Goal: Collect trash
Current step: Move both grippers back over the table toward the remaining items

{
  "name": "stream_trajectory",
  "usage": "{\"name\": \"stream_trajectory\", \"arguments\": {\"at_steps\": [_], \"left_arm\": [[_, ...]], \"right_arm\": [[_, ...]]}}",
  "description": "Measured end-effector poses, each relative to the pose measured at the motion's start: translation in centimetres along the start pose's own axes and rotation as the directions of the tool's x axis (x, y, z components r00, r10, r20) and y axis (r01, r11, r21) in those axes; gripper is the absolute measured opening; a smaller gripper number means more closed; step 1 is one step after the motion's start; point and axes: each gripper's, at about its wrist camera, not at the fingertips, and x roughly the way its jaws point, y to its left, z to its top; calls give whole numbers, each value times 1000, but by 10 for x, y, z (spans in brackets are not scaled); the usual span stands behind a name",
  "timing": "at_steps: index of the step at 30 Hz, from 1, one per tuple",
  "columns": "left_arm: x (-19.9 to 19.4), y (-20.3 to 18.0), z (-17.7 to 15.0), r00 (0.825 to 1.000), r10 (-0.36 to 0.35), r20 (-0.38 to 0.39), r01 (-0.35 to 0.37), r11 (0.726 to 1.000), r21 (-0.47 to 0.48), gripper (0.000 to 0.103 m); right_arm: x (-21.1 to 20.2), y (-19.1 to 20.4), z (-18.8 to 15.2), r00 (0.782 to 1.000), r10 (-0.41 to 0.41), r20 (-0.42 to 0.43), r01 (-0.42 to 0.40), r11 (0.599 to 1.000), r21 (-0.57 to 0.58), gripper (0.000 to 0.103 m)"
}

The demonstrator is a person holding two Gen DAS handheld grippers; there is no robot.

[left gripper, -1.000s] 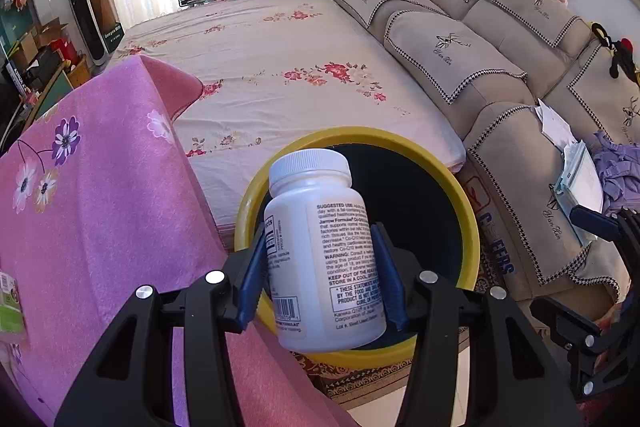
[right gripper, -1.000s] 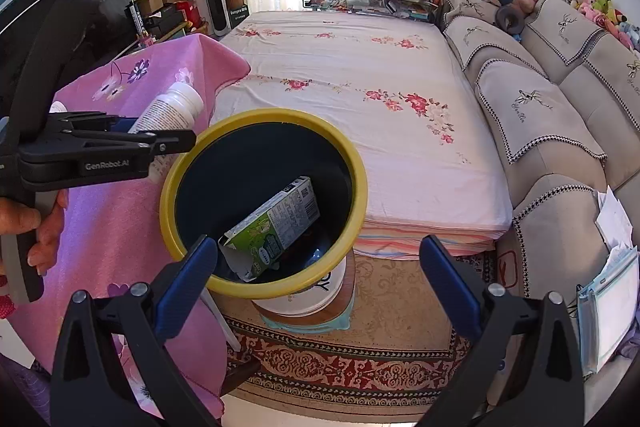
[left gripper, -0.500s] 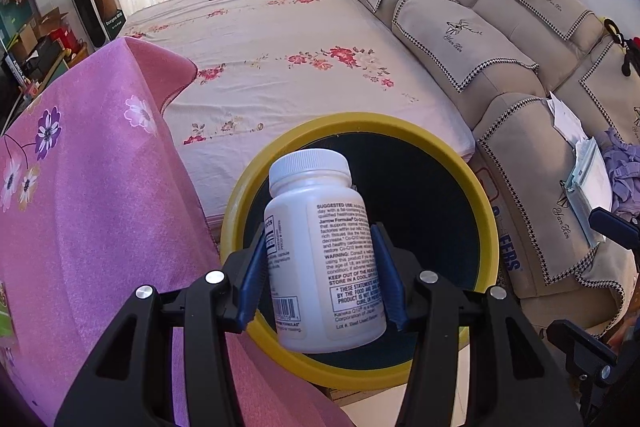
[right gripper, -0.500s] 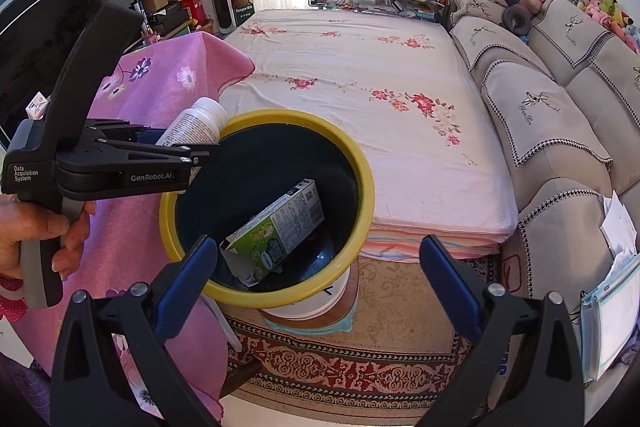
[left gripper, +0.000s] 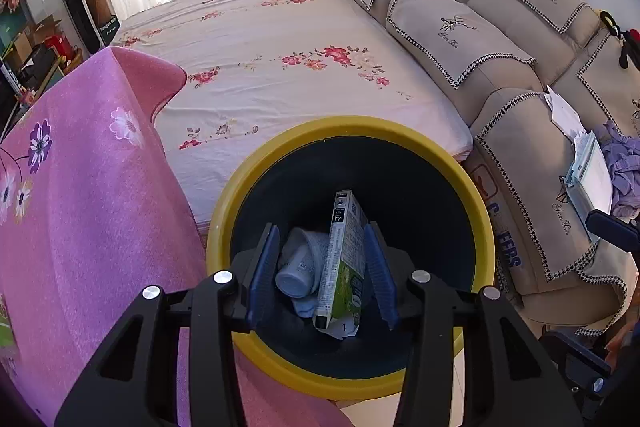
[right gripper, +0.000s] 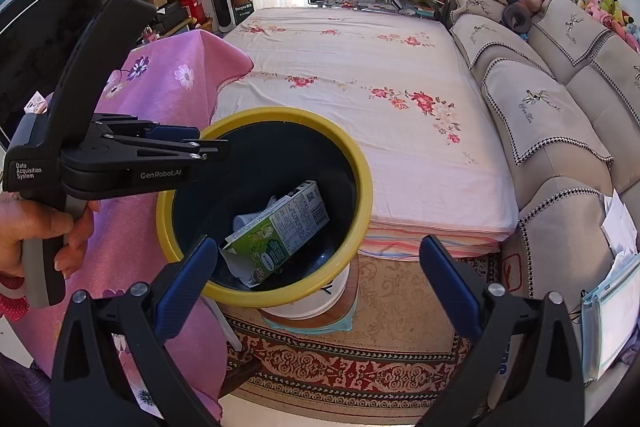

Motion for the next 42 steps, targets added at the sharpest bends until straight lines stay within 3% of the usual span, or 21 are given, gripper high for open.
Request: {"name": "stream_trajectory", "arguments": {"at_steps": [26,31,35,42], "left_arm": [[-54,-1,-13,997,8,76,-10,1000,24,45],[-85,5,-26,993,-1,116,-2,1000,23,65],[-125,21,-48,984,-2,180,1,1000,10,92],[-212,98,-122,958,63,279,-43,996,-79,98]], "right_arm": [[-9,17,0,1000,-27,-7,27,999,-25,96],[-17,29,3,999,-43,-6,42,998,-40,97],[-24,47,7,999,-49,-3,49,996,-71,96],[-20,108,15,1000,-22,-13,20,986,-165,96]]}}
